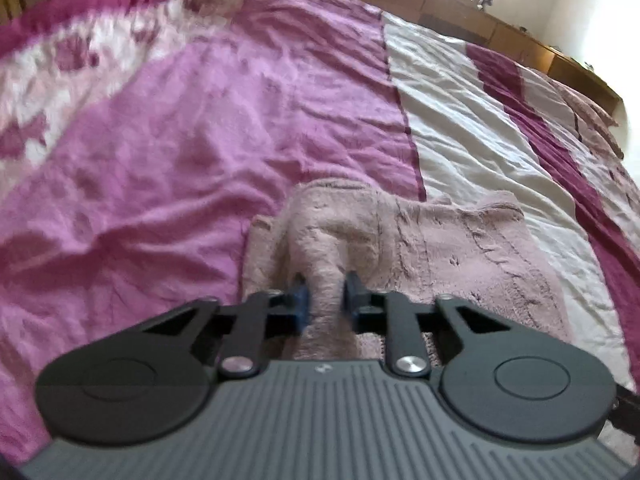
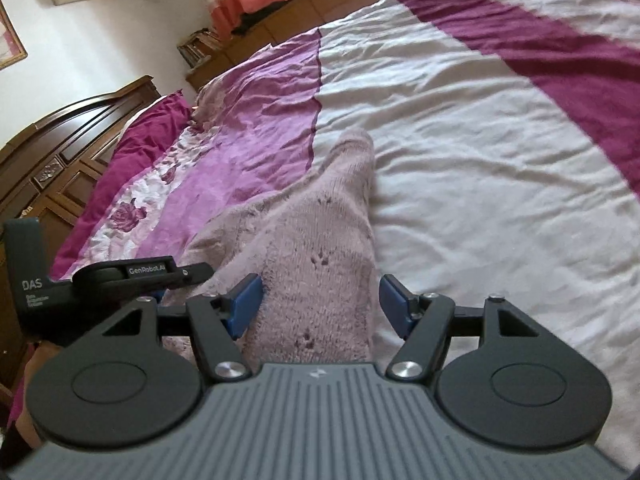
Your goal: Fold small clothes
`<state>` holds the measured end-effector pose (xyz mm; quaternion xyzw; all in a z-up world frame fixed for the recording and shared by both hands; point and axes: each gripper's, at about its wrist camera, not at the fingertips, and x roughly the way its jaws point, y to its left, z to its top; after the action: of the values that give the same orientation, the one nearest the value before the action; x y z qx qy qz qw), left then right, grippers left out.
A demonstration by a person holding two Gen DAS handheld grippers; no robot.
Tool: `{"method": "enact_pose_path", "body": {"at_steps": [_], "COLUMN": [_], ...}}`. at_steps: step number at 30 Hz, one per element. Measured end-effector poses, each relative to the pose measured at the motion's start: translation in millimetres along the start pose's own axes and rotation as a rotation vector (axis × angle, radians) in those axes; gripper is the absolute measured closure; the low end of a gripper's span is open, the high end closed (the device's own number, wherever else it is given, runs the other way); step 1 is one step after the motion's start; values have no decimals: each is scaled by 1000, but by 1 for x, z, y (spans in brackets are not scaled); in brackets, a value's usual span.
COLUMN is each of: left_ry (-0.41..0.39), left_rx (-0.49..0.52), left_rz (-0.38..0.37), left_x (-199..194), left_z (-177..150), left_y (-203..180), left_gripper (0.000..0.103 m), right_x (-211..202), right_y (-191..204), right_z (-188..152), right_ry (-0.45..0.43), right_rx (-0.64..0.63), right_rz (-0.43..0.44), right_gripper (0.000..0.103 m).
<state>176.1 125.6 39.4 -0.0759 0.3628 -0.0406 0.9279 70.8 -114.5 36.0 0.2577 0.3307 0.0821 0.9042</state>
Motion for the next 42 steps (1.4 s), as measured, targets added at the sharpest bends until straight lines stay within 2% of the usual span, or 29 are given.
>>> {"method": "enact_pose_path", "body": {"at_steps": [2,4,8,12,14,17,19,22,25,28,38,42], "left_ry": [-22,-35,12,17,18,16,24,40,75,117,151,173], "left_rx": [14,0,-39,-1,7,-24,-56,-108,-161,-187,-202,-252], "left_rz": [20,42,91,107,109,76,68,22,-36,-62,-71,-123], "left_x": [-10,-18,-7,-3,-5,-15,-23,-33,-40,-43,-40,-36], "left_z": [1,3,1,-1,0,-1,-2,-5,-12,-20,-29,-32], "left_y": [3,14,37,32,28,32,37,47,56,62,69,74], "left_gripper": [93,93,93,91,91,83,62,43,38,31,24,24], "right_x": [5,5,5,6,5,3,1,-2,-3,-1,35,47], "right_y": [3,10,29,43,42,37,32,27,16,4,-16,-13], "right_z": [-2,-4,-10,-17,-17,-13,-11,-9,-4,2,4,2], "right_ry": [12,15,20,25,32,49,56,58,63,71,185,209], "right_rx": [-16,-53,-129,-201,-194,-155,-133,-107,-40,32,147,140], "right_rz": [11,21,59,31,30,37,47,61,108,130,151,173], "right_gripper": [31,31,31,30,30,30,30,27,16,12,11,11]}}
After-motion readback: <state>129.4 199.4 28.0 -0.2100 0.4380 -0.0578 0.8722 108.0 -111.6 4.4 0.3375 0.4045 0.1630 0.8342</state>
